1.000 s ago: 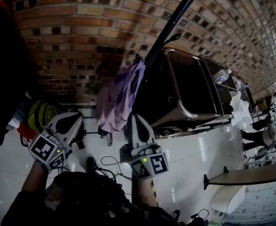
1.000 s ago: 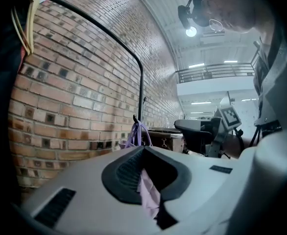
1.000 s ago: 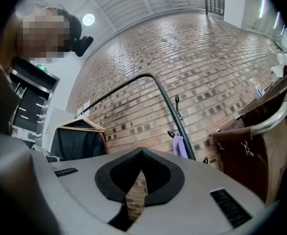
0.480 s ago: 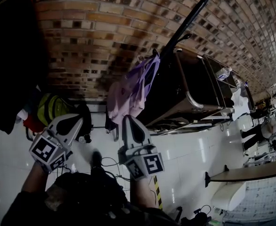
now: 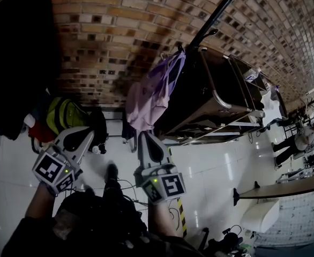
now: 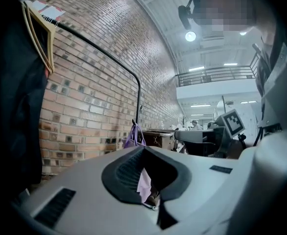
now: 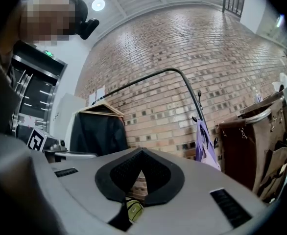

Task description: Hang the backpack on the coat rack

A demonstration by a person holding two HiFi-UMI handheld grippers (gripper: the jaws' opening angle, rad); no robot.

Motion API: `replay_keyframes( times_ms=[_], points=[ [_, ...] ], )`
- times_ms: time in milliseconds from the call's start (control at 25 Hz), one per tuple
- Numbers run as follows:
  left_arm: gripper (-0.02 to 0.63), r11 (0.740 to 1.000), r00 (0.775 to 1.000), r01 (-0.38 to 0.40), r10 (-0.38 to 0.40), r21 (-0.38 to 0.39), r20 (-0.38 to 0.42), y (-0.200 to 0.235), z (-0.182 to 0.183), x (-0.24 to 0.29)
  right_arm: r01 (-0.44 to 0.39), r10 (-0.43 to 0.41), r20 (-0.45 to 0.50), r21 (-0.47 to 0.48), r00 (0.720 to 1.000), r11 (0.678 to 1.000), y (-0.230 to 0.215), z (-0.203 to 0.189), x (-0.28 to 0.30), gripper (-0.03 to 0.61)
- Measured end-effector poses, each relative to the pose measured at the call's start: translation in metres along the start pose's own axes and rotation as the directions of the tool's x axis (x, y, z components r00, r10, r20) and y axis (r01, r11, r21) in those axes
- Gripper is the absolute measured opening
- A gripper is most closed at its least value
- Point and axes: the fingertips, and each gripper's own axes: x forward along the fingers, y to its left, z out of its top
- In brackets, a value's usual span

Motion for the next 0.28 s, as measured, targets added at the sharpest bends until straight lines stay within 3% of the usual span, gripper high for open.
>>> replay_keyframes(
  times_ms=[280],
  points=[
    [0.031,1.000,1.000,0.018,-0.018,0.015,-0.001,-0.023,-0.003,-0.040,0.003,-0.005,-0.040,-0.071,0.999,0.997,0.024,-0.020,-0.041,0.008]
  ],
)
